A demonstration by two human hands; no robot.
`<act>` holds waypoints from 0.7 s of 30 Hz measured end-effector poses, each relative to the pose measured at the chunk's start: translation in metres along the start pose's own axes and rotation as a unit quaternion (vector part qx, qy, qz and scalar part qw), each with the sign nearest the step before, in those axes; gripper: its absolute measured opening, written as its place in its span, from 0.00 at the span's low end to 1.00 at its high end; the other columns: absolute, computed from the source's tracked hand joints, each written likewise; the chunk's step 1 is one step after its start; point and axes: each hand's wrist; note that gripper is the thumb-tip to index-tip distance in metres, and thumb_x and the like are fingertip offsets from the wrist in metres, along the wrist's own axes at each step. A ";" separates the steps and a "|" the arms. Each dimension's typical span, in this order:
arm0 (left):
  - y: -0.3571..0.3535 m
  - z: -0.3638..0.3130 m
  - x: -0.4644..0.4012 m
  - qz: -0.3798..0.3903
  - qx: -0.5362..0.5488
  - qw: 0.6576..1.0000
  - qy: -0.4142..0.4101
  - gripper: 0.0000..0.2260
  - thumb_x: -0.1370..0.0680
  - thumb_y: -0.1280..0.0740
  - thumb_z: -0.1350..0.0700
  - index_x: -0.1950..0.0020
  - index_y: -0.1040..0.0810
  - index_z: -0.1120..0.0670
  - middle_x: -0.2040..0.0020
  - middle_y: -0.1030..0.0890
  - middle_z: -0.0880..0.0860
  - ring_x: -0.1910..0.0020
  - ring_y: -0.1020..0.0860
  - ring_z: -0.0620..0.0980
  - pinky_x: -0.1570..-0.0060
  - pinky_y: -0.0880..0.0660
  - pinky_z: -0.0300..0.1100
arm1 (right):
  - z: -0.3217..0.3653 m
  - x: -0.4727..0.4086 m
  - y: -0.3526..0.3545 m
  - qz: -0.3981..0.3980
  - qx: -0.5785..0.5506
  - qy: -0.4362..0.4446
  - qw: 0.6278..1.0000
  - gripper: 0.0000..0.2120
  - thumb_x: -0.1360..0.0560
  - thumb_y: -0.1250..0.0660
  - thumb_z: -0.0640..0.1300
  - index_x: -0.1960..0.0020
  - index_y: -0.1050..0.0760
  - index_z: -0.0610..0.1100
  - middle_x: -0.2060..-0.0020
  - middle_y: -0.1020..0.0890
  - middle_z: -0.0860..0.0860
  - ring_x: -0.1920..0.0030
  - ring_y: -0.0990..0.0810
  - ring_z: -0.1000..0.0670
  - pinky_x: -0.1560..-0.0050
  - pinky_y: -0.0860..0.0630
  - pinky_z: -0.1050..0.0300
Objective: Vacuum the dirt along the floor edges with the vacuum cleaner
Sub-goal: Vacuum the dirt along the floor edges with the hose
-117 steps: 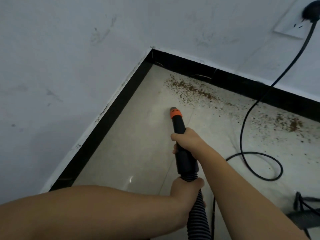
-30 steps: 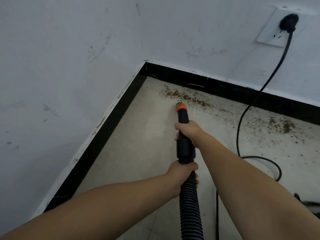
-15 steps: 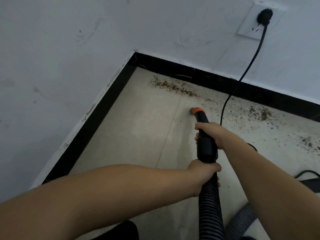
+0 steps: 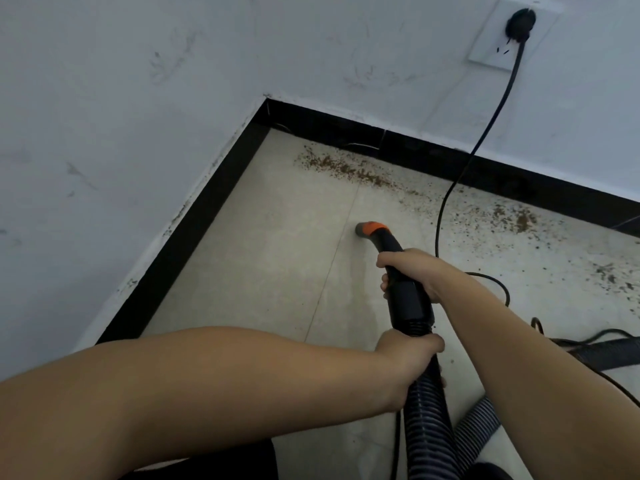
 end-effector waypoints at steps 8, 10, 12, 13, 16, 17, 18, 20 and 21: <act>0.019 -0.052 -0.025 0.059 0.005 0.998 0.012 0.06 0.23 0.33 0.61 0.52 0.29 0.61 0.64 0.26 0.56 0.71 0.26 0.51 0.67 0.24 0.44 | 0.030 -0.028 0.023 -0.113 -0.055 0.022 0.992 0.11 0.26 0.34 0.37 0.46 0.32 0.38 0.71 0.22 0.43 0.80 0.22 0.49 0.80 0.25 0.59; 0.017 -0.056 -0.034 0.048 0.016 0.999 0.002 0.06 0.24 0.33 0.61 0.52 0.29 0.61 0.65 0.26 0.56 0.72 0.26 0.51 0.68 0.24 0.43 | 0.036 -0.035 0.027 -0.110 -0.048 0.025 0.992 0.12 0.26 0.34 0.38 0.45 0.32 0.38 0.70 0.22 0.43 0.80 0.22 0.49 0.79 0.25 0.59; 0.017 -0.058 -0.039 0.036 0.038 0.999 -0.006 0.05 0.24 0.33 0.62 0.53 0.29 0.61 0.66 0.26 0.56 0.73 0.26 0.51 0.69 0.25 0.42 | 0.042 -0.043 0.026 -0.100 -0.034 0.030 0.994 0.14 0.26 0.34 0.38 0.43 0.33 0.38 0.70 0.22 0.43 0.79 0.21 0.49 0.78 0.25 0.59; 0.019 -0.058 -0.042 0.029 0.051 0.998 -0.009 0.05 0.25 0.33 0.62 0.53 0.28 0.61 0.66 0.26 0.56 0.73 0.27 0.51 0.70 0.25 0.42 | 0.045 -0.046 0.023 -0.093 -0.027 0.033 0.995 0.14 0.26 0.34 0.38 0.43 0.33 0.38 0.70 0.22 0.43 0.78 0.21 0.49 0.78 0.24 0.59; 0.029 -0.058 -0.047 0.001 0.075 0.997 -0.017 0.05 0.25 0.34 0.63 0.52 0.28 0.61 0.67 0.26 0.57 0.75 0.27 0.52 0.71 0.26 0.42 | 0.053 -0.056 0.007 -0.073 -0.013 0.048 0.996 0.13 0.26 0.34 0.37 0.44 0.32 0.38 0.70 0.23 0.43 0.78 0.21 0.49 0.77 0.25 0.59; 0.033 -0.058 -0.048 -0.007 0.083 0.996 -0.019 0.04 0.25 0.34 0.63 0.53 0.28 0.60 0.67 0.26 0.57 0.75 0.27 0.52 0.71 0.26 0.42 | 0.055 -0.059 0.001 -0.068 -0.011 0.054 0.996 0.12 0.26 0.34 0.37 0.44 0.32 0.37 0.70 0.23 0.43 0.78 0.22 0.49 0.78 0.25 0.60; 0.038 -0.058 -0.050 -0.014 0.091 0.995 -0.021 0.04 0.25 0.34 0.63 0.54 0.28 0.60 0.67 0.26 0.57 0.75 0.27 0.52 0.71 0.26 0.41 | 0.058 -0.063 -0.005 -0.064 -0.007 0.059 0.996 0.12 0.26 0.34 0.37 0.45 0.32 0.37 0.70 0.23 0.43 0.77 0.22 0.48 0.78 0.25 0.60; 0.046 -0.059 -0.053 -0.025 0.111 0.993 -0.030 0.03 0.25 0.34 0.64 0.54 0.28 0.59 0.68 0.26 0.57 0.75 0.27 0.52 0.72 0.26 0.41 | 0.066 -0.068 -0.018 -0.053 0.012 0.065 0.996 0.11 0.26 0.34 0.37 0.46 0.32 0.37 0.69 0.23 0.43 0.76 0.22 0.48 0.77 0.25 0.60; 0.051 -0.060 -0.054 -0.032 0.120 0.992 -0.034 0.04 0.25 0.34 0.64 0.54 0.28 0.60 0.68 0.26 0.57 0.75 0.27 0.52 0.71 0.26 0.41 | 0.070 -0.070 -0.025 -0.043 0.022 0.068 0.997 0.11 0.26 0.34 0.37 0.46 0.32 0.36 0.70 0.23 0.43 0.77 0.22 0.48 0.78 0.25 0.60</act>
Point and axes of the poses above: each hand's wrist, its own x-axis away from the middle knuckle, its own y-axis out of the back of the hand, z = x × y
